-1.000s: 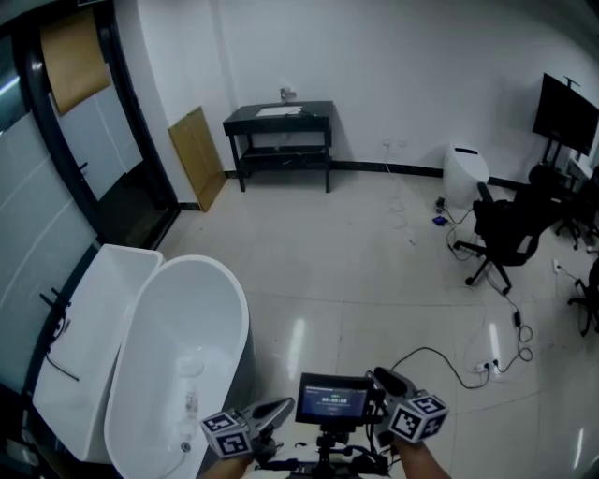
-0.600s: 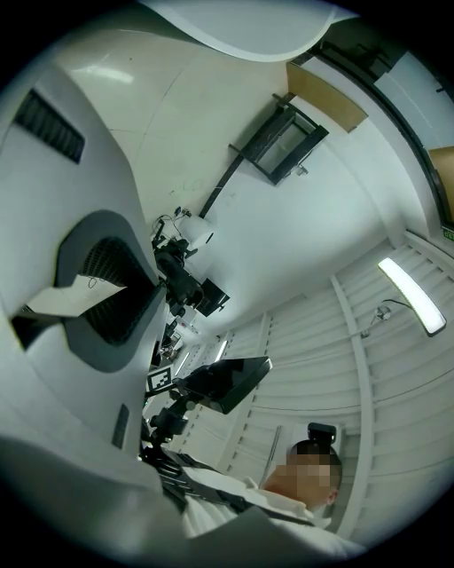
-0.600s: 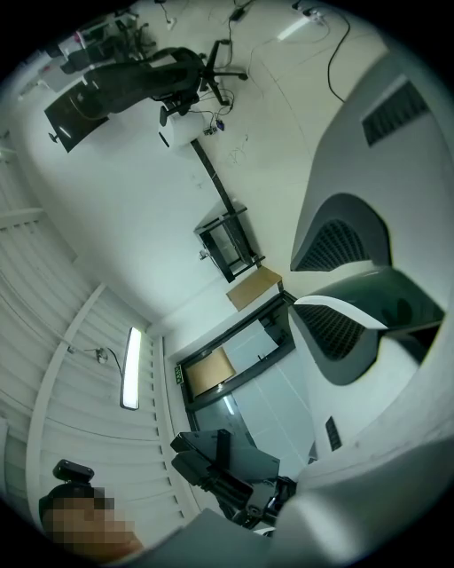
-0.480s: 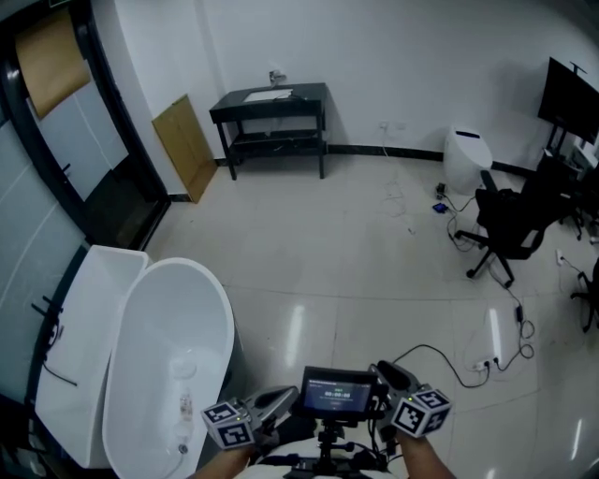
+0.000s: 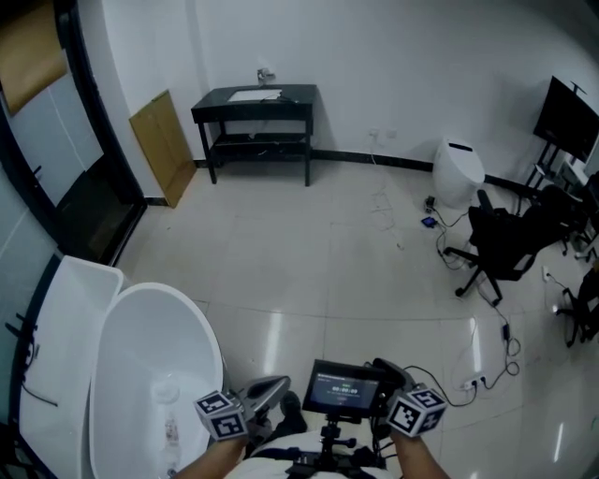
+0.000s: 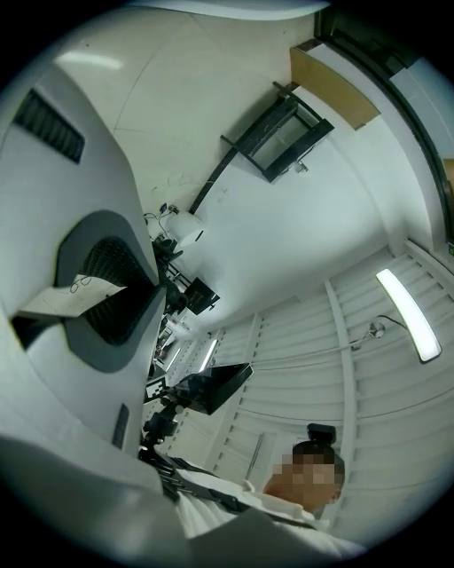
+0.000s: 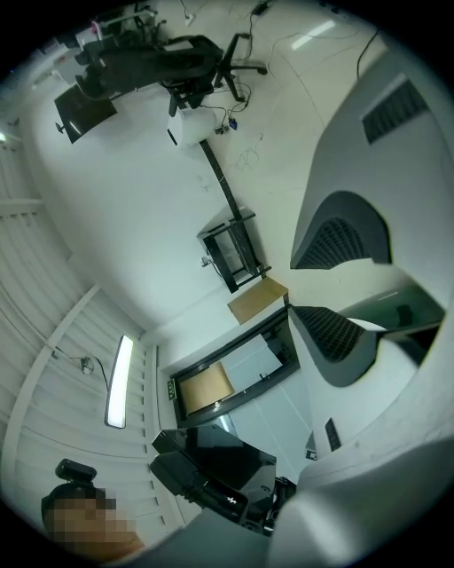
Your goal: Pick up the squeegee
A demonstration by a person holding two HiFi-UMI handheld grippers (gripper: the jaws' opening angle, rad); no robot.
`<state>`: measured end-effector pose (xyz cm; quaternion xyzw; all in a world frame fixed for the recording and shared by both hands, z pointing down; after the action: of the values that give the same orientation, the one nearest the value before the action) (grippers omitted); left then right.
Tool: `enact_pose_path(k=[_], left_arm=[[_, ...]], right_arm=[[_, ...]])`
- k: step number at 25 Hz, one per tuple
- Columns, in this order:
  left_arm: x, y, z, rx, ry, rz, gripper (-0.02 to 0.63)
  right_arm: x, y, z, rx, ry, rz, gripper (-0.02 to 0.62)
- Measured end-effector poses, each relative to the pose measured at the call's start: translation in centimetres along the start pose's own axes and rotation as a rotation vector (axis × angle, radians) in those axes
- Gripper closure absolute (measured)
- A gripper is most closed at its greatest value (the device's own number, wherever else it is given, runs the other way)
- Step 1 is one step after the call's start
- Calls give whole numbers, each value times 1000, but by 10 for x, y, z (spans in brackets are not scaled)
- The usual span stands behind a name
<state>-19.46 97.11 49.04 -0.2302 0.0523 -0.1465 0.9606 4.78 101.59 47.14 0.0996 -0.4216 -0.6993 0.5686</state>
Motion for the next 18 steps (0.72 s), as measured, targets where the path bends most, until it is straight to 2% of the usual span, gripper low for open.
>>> enact_pose_path(k=[6,11,18], left_arm=[[12,-69,-38,7,-5,25,612],[20,-108,-57,-4,-10,25,612],[45,-155,-74,-22,-19,-9,611]], right_arm=[[68,-16,-34,-32,15,18,460],[107,-20,-51,-31,19,29,454],[159,2,-85,-18,16,28,454]])
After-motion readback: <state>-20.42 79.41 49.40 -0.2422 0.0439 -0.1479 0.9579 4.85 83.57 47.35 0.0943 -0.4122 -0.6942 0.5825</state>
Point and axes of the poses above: the fingertips, and each gripper's own axes: x forward along the fingers, y to its right, z out of its underside, the point moved 5 cm from there along -x, backward along the fingers, and after that the axes turned 15 degrees about x, right-handed, at the moved point
